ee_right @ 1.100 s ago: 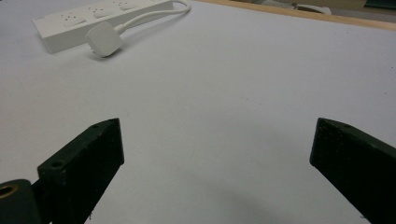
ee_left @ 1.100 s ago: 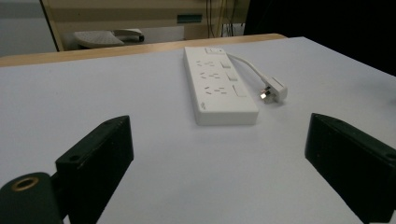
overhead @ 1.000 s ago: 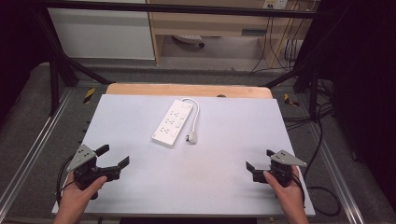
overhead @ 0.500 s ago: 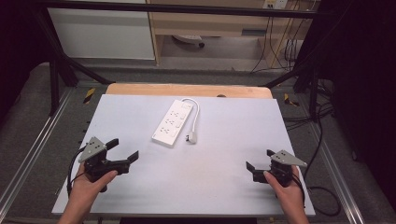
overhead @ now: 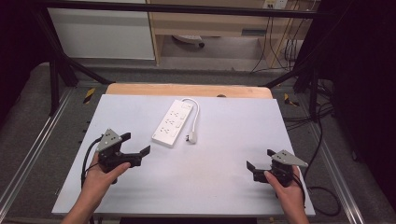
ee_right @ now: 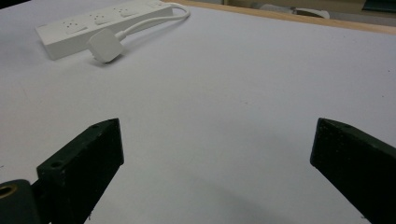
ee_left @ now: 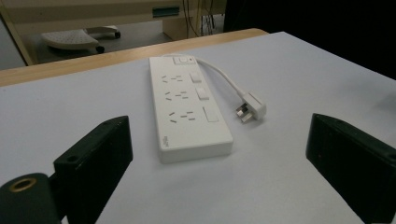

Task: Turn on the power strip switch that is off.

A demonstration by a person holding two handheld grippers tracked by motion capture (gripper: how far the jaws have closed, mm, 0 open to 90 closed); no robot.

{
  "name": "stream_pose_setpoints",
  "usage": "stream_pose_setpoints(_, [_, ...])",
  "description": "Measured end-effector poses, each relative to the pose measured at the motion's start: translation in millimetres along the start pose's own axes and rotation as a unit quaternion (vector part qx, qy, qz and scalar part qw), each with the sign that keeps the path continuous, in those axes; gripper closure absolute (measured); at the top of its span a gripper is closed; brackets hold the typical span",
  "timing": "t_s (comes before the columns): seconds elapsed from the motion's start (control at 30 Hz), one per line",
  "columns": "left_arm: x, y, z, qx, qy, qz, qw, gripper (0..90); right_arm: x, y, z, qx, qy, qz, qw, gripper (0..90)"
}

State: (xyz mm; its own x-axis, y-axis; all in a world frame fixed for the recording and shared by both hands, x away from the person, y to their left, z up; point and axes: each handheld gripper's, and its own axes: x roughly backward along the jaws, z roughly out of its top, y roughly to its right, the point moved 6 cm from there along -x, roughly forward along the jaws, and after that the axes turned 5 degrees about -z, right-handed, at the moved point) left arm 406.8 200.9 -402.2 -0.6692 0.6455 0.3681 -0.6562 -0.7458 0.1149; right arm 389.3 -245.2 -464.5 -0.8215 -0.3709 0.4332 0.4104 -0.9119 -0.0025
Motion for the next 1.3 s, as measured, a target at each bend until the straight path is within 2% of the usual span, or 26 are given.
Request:
stream_pose_setpoints(0.27, [-16.8, 2.1, 7.1, -0.003, -0.002, -0.014, 0.9999, 8.1, -0.4, -1.1, 0.3, 0.001, 0.000, 0.002, 1.0000, 3.1])
stream_pose_setpoints(0.53, [-31.2, 0.3, 13.7, -0.008, -0.007, -0.008, 0.9999, 11.3, -0.8, -2.4, 0.5, -0.002, 0.000, 0.005, 1.0000, 3.1])
stream_pose_setpoints(0.73, [-42.4, 3.6, 11.8, -0.013, -0.016, -0.018, 0.9996, 18.6, -0.1, -2.6, 0.7, -0.001, 0.000, 0.006, 1.0000, 3.2])
stream_pose_setpoints(0.93, [-51.0, 2.1, 6.8, -0.016, -0.035, -0.017, 0.9991, 20.7, -0.5, -4.7, 1.7, -0.002, 0.002, 0.009, 1.0000, 3.2])
stream_pose_setpoints(1.1, [-59.6, -0.5, 3.7, -0.007, -0.049, -0.012, 0.9987, 22.5, -0.6, -4.8, 1.7, -0.001, 0.002, 0.009, 1.0000, 3.2])
stream_pose_setpoints(1.3, [-71.5, -2.3, 0.7, -0.006, -0.067, -0.005, 0.9977, 23.9, -2.0, -5.7, 1.8, 0.001, 0.000, 0.013, 0.9999, 2.8])
